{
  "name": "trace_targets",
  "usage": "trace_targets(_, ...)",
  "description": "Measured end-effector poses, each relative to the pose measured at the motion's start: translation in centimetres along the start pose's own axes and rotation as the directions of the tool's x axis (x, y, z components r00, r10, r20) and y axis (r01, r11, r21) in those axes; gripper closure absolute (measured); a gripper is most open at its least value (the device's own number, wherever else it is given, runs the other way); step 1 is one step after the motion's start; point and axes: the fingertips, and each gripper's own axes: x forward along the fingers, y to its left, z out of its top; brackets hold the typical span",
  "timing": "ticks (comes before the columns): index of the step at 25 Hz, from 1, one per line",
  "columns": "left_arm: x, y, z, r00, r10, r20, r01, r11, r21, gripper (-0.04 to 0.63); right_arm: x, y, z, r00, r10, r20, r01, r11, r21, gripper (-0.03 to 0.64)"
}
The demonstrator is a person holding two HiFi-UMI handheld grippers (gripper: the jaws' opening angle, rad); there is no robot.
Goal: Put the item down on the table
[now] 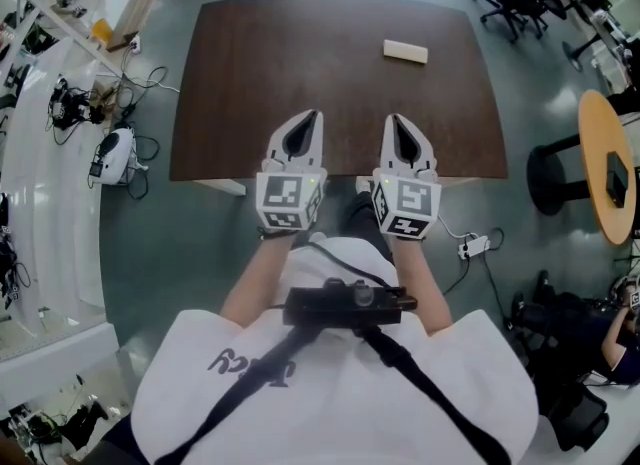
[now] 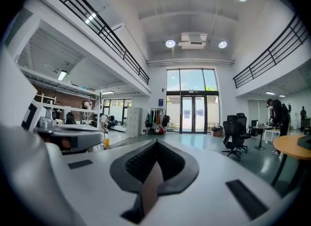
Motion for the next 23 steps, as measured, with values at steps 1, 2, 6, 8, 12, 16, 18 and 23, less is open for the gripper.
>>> trace_targets(1,0.0,-0.2,-0.1,1.000,-0.004,0.001,0.004,1.000,0.003,0.583,-0.1,0.0,-0.2,1.000,-0.003,-0.003,0.003,1.000,0.005,0.611)
trace_targets(2,0.0,-0.4,-0.1,1.000,-0.009,0.002,0.009,1.000,0.008,0.583,-0.1,0.0,-0.5,1.000,-0.005,-0.007,0.005,1.000,0.010,0.611)
trace_targets(6,1.0,-1.1,0.1,1.000,-0.013,0.010,0.013,1.000,0.022,0.583,0.7,-0.5,-1.5,0.999,-0.001,-0.032,0.004,0.996,0.085,0.611)
trace_targets(8,1.1,-1.8,0.3,1.000,-0.012,0.019,0.012,0.999,0.037,0.583,0.8,-0.7,-1.9,0.999,0.021,-0.050,-0.010,0.978,0.209,0.611)
trace_targets(12,1.2,-2.2,1.0,0.999,-0.017,0.047,0.014,0.998,0.063,0.583,1.1,-0.9,-0.9,0.999,0.031,-0.034,-0.021,0.960,0.279,0.611)
trace_targets(16,1.6,-1.6,0.8,0.999,-0.021,0.043,0.019,0.999,0.051,0.583,1.7,-0.6,-1.0,0.998,0.022,-0.051,-0.008,0.966,0.258,0.611)
trace_targets(18,1.6,-1.9,0.7,0.999,-0.026,0.041,0.024,0.998,0.050,0.583,1.6,-0.2,-2.1,0.996,0.029,-0.080,-0.007,0.965,0.261,0.611)
trace_targets(23,2.0,-3.0,0.8,0.998,-0.052,0.047,0.049,0.997,0.057,0.583,1.1,-1.1,-3.1,0.995,0.018,-0.099,0.008,0.965,0.264,0.611)
